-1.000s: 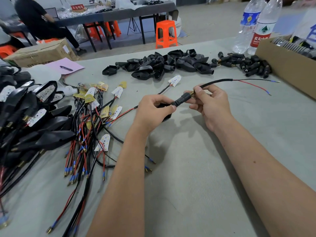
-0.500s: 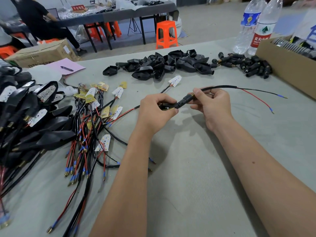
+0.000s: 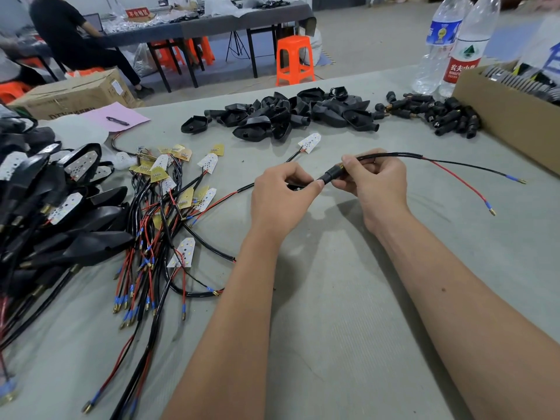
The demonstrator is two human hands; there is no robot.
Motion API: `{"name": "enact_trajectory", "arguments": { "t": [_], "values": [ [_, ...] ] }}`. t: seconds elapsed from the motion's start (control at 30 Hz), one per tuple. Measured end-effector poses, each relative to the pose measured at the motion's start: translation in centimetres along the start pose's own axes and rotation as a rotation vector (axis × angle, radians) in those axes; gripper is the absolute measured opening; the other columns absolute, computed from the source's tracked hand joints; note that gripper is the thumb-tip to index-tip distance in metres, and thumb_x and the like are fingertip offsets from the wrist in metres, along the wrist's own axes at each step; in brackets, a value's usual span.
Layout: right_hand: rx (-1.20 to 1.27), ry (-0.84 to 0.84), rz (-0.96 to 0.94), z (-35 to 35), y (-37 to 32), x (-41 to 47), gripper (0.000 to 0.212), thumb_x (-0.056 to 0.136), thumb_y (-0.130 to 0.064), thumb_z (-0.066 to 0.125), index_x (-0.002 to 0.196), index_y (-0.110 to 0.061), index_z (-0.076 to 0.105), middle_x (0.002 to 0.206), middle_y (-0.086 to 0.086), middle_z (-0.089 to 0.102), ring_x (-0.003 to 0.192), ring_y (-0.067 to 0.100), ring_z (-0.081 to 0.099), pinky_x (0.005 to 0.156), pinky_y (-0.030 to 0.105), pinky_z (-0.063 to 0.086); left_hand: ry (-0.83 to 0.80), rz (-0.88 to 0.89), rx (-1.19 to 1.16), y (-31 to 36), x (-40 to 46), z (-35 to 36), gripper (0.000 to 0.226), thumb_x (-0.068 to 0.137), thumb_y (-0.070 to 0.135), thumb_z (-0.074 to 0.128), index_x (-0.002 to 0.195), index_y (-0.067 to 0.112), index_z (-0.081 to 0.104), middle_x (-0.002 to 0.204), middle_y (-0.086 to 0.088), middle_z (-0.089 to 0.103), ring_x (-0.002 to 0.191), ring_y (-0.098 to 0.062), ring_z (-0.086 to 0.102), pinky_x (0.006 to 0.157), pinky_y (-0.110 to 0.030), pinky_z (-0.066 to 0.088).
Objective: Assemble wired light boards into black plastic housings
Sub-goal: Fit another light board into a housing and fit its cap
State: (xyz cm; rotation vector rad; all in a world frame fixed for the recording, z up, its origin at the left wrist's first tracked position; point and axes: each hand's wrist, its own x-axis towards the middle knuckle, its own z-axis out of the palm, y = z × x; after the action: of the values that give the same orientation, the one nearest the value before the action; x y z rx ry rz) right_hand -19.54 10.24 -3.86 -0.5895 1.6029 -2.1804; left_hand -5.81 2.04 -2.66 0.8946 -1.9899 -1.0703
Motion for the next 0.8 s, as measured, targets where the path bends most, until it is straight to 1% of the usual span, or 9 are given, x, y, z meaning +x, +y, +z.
{"name": "enact_trajectory", "arguments": {
  "t": [0.1,0.17,0.27,0.33,0.43,0.5,0.57,0.67,0.8],
  "values": [
    [0.044,-0.052,0.032,0.1,-0.2,-0.1,0.014,0.093,-0.006,0.073,0.084,-0.003,0.063,0.066,0.004,0.071,0.067,0.019,0.074,0.063,0.028,0.062,-0.006,-0.039,-0.032,0.1,0.0,-0.2,0.011,0.074,0.033,0.078,0.068,0.029,0.070,0.061,0.014,0.064,0.055,-0.009,0.057,0.059,-0.032,0.049],
    [0.050,-0.094,0.043,0.1,-0.4,-0.2,0.013,0.092,-0.006,0.075,0.086,-0.002,0.064,0.068,0.006,0.070,0.071,0.021,0.075,0.065,0.029,0.062,0.000,-0.059,-0.050,0.2,0.0,-0.3,0.009,0.073,0.031,0.076,0.067,0.028,0.070,0.058,0.011,0.063,0.053,-0.009,0.055,0.058,-0.032,0.048],
    [0.050,-0.141,0.043,0.0,-0.4,-0.3,0.014,0.090,-0.001,0.076,0.087,-0.001,0.062,0.071,0.013,0.067,0.074,0.024,0.075,0.069,0.030,0.062,0.023,-0.089,-0.051,0.4,0.0,-0.4,0.006,0.070,0.030,0.074,0.067,0.027,0.070,0.059,0.011,0.064,0.053,-0.009,0.057,0.058,-0.033,0.052],
    [0.043,-0.151,0.045,0.0,-0.4,-0.3,0.016,0.089,0.000,0.077,0.084,-0.002,0.062,0.074,0.016,0.066,0.076,0.026,0.076,0.069,0.030,0.062,0.026,-0.099,-0.051,0.5,0.0,-0.5,0.006,0.067,0.031,0.073,0.067,0.026,0.070,0.058,0.011,0.064,0.054,-0.010,0.058,0.059,-0.032,0.052],
    [0.031,-0.166,0.052,0.0,-0.4,-0.3,0.019,0.087,0.001,0.078,0.079,-0.004,0.061,0.075,0.017,0.067,0.078,0.029,0.076,0.069,0.030,0.062,0.015,-0.108,-0.030,0.5,-0.1,-0.6,0.007,0.065,0.034,0.071,0.068,0.027,0.069,0.059,0.011,0.065,0.056,-0.013,0.061,0.063,-0.036,0.055],
    [0.022,-0.163,0.052,-0.1,-0.3,-0.3,0.020,0.087,0.001,0.078,0.079,-0.005,0.060,0.072,0.013,0.067,0.077,0.030,0.076,0.067,0.029,0.062,-0.001,-0.096,0.000,0.5,-0.2,-0.6,0.007,0.067,0.033,0.072,0.070,0.027,0.069,0.062,0.011,0.067,0.060,-0.014,0.064,0.065,-0.037,0.056],
    [0.021,-0.148,0.048,-0.1,-0.3,-0.2,0.020,0.087,0.001,0.078,0.079,-0.005,0.060,0.070,0.011,0.068,0.076,0.029,0.077,0.066,0.028,0.062,-0.046,-0.072,-0.017,0.5,-0.3,-0.7,0.007,0.073,0.028,0.077,0.074,0.025,0.070,0.068,0.008,0.070,0.063,-0.016,0.066,0.066,-0.036,0.057],
    [0.032,-0.124,0.045,-0.1,-0.3,-0.2,0.020,0.087,0.001,0.078,0.080,-0.004,0.060,0.072,0.013,0.069,0.075,0.028,0.076,0.065,0.029,0.062,-0.127,-0.039,-0.045,0.3,-0.3,-1.2,0.015,0.075,0.020,0.085,0.084,0.020,0.072,0.082,0.003,0.074,0.075,-0.018,0.071,0.071,-0.031,0.057],
    [0.043,-0.122,0.055,-0.1,-0.2,-0.2,0.019,0.087,0.002,0.078,0.079,-0.004,0.061,0.069,0.010,0.070,0.068,0.025,0.074,0.064,0.028,0.061,-0.092,-0.062,-0.059,0.1,-0.2,-1.4,0.021,0.073,0.007,0.085,0.085,0.018,0.071,0.083,-0.002,0.075,0.068,-0.016,0.070,0.071,-0.034,0.060]
  ]
}}
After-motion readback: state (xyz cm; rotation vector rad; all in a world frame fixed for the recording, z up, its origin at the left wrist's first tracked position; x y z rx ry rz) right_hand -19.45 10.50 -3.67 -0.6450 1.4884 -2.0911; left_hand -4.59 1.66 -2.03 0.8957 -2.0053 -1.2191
